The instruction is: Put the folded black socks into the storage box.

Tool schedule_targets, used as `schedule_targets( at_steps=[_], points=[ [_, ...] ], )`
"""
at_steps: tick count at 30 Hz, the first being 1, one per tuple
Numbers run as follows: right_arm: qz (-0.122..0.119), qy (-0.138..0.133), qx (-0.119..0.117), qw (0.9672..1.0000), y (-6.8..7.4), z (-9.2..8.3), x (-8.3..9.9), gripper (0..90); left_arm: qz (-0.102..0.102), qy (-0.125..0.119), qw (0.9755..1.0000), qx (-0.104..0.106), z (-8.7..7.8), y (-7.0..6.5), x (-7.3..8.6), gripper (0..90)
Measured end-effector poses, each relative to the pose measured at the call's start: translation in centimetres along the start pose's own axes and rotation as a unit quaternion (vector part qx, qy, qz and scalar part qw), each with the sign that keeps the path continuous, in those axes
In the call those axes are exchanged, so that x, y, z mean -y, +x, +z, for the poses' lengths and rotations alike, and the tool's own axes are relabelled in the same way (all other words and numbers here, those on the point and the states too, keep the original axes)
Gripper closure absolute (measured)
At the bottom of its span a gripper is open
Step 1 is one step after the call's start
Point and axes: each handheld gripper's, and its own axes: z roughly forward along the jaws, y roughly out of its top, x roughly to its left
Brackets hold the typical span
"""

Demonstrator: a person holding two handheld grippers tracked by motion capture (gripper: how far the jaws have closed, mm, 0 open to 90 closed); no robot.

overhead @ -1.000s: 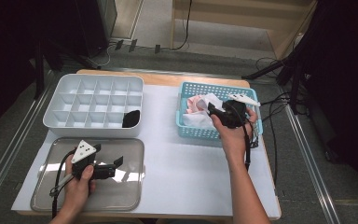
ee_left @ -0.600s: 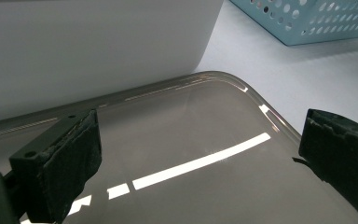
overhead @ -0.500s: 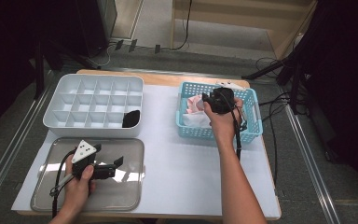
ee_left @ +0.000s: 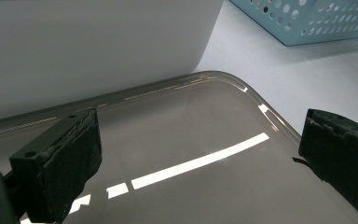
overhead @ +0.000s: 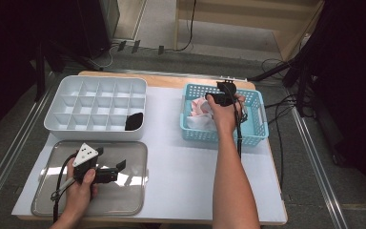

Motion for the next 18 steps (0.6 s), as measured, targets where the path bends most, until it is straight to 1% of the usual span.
schedule_targets(
  at_steps=[2, 4, 5, 6, 7, 8, 10, 11, 12, 13, 14, 16, 17, 18],
  points=[
    [-0.008, 0.007, 0.000, 0.9999, 0.2, 0.4, -0.1, 50.1, 0.000, 0.000, 1.0000, 0.001, 0.0, 0.0, 0.0, 0.0],
    [-0.021, 0.027, 0.005, 0.9994, 0.5, 0.9, -0.1, 46.7, -0.001, 0.000, 1.0000, 0.001, 0.0, 0.0, 0.0, 0.0],
    [-0.033, 0.040, 0.012, 0.9986, 0.7, 1.3, -0.1, 46.6, -0.001, 0.000, 1.0000, 0.002, 0.0, 0.0, 0.0, 0.0],
    [-0.047, 0.055, 0.023, 0.9971, 0.8, 1.6, 0.0, 49.4, -0.002, 0.000, 1.0000, 0.002, 0.0, 0.0, 0.0, 0.0],
    [-0.055, 0.069, 0.030, 0.9957, 0.8, 1.8, 0.1, 54.8, -0.001, 0.000, 1.0000, 0.002, 0.0, 0.1, 0.0, 0.0],
    [-0.056, 0.081, 0.032, 0.9947, 0.7, 2.0, 0.2, 59.6, -0.002, 0.000, 1.0000, 0.003, 0.0, 0.0, 0.0, 0.0],
    [-0.055, 0.091, 0.045, 0.9933, 0.2, 2.0, 0.3, 75.6, -0.002, 0.000, 1.0000, 0.002, 0.0, 0.0, 0.0, 0.0],
    [-0.055, 0.092, 0.047, 0.9931, -0.1, 2.0, 0.3, 80.5, -0.002, 0.000, 1.0000, 0.002, 0.0, 0.0, 0.0, 0.0],
    [-0.051, 0.094, 0.044, 0.9933, -0.4, 1.8, 0.3, 85.3, -0.002, 0.000, 1.0000, 0.001, 0.0, 0.0, 0.0, 0.0],
    [-0.049, 0.091, 0.039, 0.9939, -0.8, 1.6, 0.3, 86.6, -0.002, 0.001, 1.0000, 0.001, 0.0, 0.0, 0.0, 0.0],
    [-0.051, 0.087, 0.042, 0.9940, -1.1, 1.3, 0.3, 87.1, -0.001, 0.001, 1.0000, 0.001, 0.0, 0.0, 0.0, 0.0],
    [-0.051, 0.073, 0.051, 0.9947, -1.9, 0.7, 0.1, 87.3, -0.001, 0.001, 1.0000, 0.000, 0.0, 0.0, 0.0, 0.0],
    [-0.046, 0.065, 0.055, 0.9953, -2.4, 0.4, 0.1, 87.4, -0.001, 0.001, 1.0000, 0.000, 0.0, 0.0, 0.0, 0.0],
    [-0.039, 0.056, 0.065, 0.9955, -2.8, 0.1, 0.0, 87.4, -0.001, 0.001, 1.0000, 0.000, 0.0, 0.0, 0.0, 0.0]
  ],
)
